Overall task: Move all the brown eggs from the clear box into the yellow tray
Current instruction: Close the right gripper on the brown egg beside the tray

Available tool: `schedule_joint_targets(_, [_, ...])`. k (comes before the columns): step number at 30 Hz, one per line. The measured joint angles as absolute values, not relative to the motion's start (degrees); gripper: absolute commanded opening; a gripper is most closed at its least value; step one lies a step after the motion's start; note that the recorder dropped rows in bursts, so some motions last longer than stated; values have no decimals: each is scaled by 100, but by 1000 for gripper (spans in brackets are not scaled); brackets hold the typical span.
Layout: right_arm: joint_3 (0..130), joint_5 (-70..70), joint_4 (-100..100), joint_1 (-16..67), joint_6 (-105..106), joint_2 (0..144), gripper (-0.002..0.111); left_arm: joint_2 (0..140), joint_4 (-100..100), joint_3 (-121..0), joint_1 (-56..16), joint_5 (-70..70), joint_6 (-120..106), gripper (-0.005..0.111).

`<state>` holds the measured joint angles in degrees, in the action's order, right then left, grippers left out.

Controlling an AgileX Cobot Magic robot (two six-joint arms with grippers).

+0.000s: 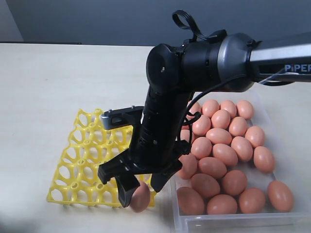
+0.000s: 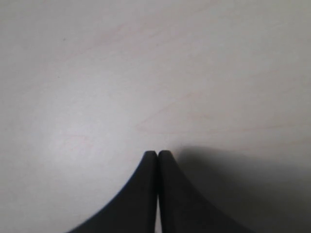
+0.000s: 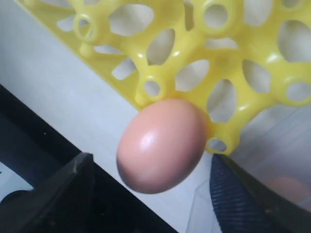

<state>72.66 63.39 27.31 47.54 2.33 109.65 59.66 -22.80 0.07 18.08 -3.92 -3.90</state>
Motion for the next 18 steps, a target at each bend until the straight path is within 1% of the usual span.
schedule_joint_targets(10, [7275,6460,2765,4754,0,11186,65,5966,-2280,7,1808,-392,-390,0])
schedule_joint_targets(12, [7294,6514,2809,4754,-33,11229,63,5966,-2280,7,1808,-392,-390,0])
schedule_joint_targets(14, [7359,6514,2821,4754,-40,11259,54,5966,-2280,7,1808,-392,-390,0])
schedule_joint_targets(18, [7549,6523,2845,4754,-45,11268,29,5966,-2280,7,1808,-392,-390,0])
